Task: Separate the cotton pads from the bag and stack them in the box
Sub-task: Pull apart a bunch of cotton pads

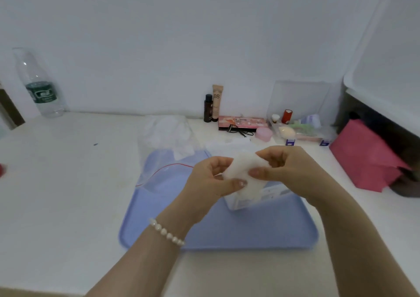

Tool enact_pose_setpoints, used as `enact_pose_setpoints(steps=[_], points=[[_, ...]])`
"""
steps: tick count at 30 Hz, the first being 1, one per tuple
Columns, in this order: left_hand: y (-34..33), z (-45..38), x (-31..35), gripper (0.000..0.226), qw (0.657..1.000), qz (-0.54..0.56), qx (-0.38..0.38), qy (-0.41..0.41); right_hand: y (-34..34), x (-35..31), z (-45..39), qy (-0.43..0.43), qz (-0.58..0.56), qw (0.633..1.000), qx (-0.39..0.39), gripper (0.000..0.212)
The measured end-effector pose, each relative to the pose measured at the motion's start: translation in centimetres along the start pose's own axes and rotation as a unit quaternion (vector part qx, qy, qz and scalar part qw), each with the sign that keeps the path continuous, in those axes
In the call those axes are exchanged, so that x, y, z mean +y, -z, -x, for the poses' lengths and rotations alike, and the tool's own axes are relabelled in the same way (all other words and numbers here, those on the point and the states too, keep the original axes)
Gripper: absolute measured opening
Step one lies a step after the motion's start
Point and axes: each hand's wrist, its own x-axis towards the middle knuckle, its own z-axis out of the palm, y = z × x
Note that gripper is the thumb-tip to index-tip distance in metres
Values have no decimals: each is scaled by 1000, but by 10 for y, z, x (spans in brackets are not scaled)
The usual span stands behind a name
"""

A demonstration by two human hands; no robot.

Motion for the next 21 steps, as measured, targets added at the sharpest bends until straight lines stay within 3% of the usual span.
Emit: enact_pose_setpoints(steps=[4,8,10,12,16,19,21], points=[[-20,-12,-4,34,993,-4,110,-54,1,10,0,48,96,970,220,22],[-45,-25,2,39,974,-105,139,-144,-4,-6,-2,-10,-9,986,166,76],[-53,-28,3,38,955,-176,119,-209,1,-12,-8,-37,-38,985,164,83],[-51,-27,2,37,937,-228,82,-250,7,-13,-15,-58,-48,984,161,72],[-32,-25,-6,39,905,-316,0,-284,13,2,-26,-76,-3,985,154,25],[-21,-24,-14,30,901,-356,21,-247,13,19,-34,-96,65,984,134,25],[-14,-26,-22,33,873,-420,25,-246,12,27,-35,-102,132,978,124,26]])
